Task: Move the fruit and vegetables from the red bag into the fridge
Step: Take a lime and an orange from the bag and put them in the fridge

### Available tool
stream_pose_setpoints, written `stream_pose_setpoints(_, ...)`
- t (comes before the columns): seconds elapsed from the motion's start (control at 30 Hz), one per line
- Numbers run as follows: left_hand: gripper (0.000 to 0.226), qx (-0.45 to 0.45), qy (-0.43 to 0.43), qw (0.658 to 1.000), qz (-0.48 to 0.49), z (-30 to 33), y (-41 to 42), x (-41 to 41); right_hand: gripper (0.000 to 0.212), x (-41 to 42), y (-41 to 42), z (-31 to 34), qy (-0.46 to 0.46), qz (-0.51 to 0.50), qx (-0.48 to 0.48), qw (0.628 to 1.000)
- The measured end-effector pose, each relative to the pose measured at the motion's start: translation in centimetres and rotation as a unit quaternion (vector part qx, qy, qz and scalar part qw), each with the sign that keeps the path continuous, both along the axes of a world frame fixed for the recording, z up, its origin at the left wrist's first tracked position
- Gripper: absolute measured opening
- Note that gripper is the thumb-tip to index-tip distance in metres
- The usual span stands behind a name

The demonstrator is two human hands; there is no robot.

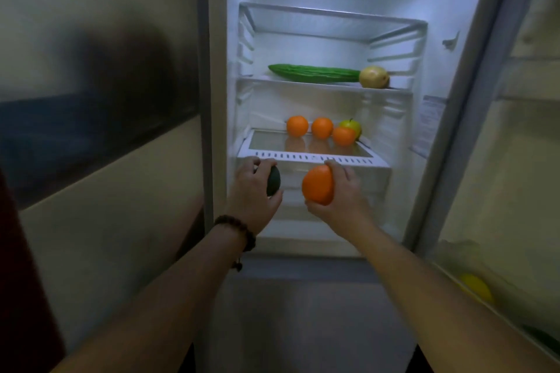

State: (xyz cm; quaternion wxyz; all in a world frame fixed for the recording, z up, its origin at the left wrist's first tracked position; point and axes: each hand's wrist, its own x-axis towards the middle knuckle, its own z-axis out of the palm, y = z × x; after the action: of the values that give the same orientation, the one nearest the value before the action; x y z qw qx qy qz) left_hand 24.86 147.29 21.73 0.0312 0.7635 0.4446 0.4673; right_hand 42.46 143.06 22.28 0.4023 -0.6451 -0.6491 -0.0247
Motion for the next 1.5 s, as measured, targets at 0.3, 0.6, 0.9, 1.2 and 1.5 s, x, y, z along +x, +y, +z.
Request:
stream_pose_setpoints(0.3, 0.050, 0.037, 0.003, 0.999, -0.018, 1.7, 11.2, 3.3, 0.088, 4.1, 11.1, 3.2, -0.024, -0.047, 0.008, 0.999)
stream_pose_setpoints(0.6, 0.050, 0.025, -0.025, 0.999, -0.006, 3.2, 21.6, 8.1, 0.078, 8.6, 24.7, 6.0, 0.008, -0.017, 0.006, 1.000)
stream_pose_setpoints(0.9, 0.053, 0.041, -0.039, 0.998, 0.005, 0.7, 25.4, 9.6, 0.079, 9.9, 33.9, 5.9, -0.011, -0.025, -0.089, 0.996)
stream_pose_setpoints(1.2, 0.052, 0.055, -0.023, 0.998, 0.033, 0.2, 25.6, 9.7, 0.077, 10.3, 35.2, 5.1, 0.001, -0.056, -0.108, 0.993)
stream_pose_setpoints(1.5, 0.052, 0.035, -0.034, 0.999, -0.005, 1.2, 24.6, 9.4, 0.086, 10.5, 30.4, 6.2, -0.055, -0.044, -0.065, 0.995)
